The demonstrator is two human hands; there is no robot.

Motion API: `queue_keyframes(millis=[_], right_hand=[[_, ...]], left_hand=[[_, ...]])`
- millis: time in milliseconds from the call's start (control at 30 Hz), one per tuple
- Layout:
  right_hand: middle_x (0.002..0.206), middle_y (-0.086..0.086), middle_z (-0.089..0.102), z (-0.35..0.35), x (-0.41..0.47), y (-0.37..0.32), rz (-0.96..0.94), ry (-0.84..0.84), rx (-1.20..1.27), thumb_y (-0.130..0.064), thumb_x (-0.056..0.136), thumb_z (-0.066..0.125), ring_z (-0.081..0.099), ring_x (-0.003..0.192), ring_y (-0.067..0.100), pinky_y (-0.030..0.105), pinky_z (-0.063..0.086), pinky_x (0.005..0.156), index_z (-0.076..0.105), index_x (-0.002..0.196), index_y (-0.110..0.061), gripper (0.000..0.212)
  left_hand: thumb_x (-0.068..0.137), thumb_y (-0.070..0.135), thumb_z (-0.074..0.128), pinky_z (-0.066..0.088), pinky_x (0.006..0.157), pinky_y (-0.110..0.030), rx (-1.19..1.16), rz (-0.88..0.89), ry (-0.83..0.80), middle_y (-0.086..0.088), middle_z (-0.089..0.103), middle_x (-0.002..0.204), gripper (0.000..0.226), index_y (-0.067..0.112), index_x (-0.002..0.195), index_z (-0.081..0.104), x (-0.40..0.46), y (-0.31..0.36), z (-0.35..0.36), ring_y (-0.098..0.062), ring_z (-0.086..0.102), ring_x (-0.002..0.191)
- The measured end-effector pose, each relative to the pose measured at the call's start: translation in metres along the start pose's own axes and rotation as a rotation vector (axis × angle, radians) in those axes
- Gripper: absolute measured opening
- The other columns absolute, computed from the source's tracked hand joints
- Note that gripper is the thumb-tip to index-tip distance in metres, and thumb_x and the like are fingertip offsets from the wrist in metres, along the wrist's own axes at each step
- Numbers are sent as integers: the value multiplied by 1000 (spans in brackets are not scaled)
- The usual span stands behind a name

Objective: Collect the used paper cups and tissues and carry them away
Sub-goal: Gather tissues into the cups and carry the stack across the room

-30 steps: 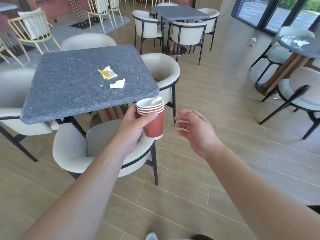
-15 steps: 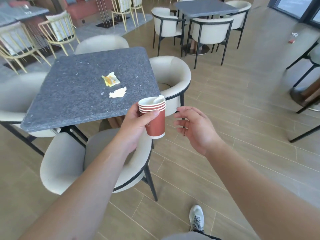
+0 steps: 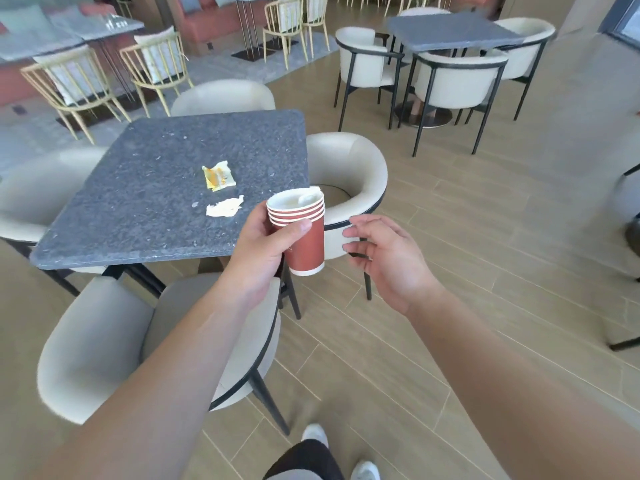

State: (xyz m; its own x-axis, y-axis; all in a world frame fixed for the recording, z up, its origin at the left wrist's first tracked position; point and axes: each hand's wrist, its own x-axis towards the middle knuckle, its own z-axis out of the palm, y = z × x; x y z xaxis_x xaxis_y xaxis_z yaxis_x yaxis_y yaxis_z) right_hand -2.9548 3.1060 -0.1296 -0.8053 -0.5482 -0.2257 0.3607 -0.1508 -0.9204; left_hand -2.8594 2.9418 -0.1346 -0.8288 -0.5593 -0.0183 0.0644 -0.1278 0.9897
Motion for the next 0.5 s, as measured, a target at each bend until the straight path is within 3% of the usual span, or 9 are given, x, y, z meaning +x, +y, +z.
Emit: queue_keyframes(millis=[133, 233, 367, 500], right_hand=[[87, -1, 70, 10, 36, 1, 24, -21, 3, -21, 88, 60, 65, 77, 17, 25, 50, 64, 66, 102, -14, 17], [86, -1, 69, 24, 63, 4, 44, -23, -25, -27, 78, 61, 64, 75, 16, 23, 50, 61, 66, 101, -14, 26], [91, 5, 67, 44, 116, 4, 52, -1, -106, -16, 91, 56, 61, 80, 21, 27, 48, 66, 66, 100, -12, 13], [88, 4, 68, 86, 184, -2, 69, -7, -165, -14, 93, 56, 61, 76, 19, 26, 48, 65, 66, 101, -10, 13]], left_hand=[[69, 36, 84, 55, 80, -22, 5, -14, 23, 6, 76, 117, 60, 22, 124, 63, 28, -12, -12, -9, 70, 106], [67, 41, 82, 54, 83, -25, -31, -52, 51, 6, 75, 119, 63, 24, 124, 63, 57, -22, -24, -10, 70, 108], [75, 30, 79, 53, 75, -20, -51, -53, 71, 9, 76, 113, 55, 20, 126, 61, 110, -33, -41, -5, 70, 99], [75, 24, 78, 53, 81, -20, -84, -20, 115, -1, 74, 121, 64, 10, 134, 58, 169, -28, -76, -8, 70, 105]])
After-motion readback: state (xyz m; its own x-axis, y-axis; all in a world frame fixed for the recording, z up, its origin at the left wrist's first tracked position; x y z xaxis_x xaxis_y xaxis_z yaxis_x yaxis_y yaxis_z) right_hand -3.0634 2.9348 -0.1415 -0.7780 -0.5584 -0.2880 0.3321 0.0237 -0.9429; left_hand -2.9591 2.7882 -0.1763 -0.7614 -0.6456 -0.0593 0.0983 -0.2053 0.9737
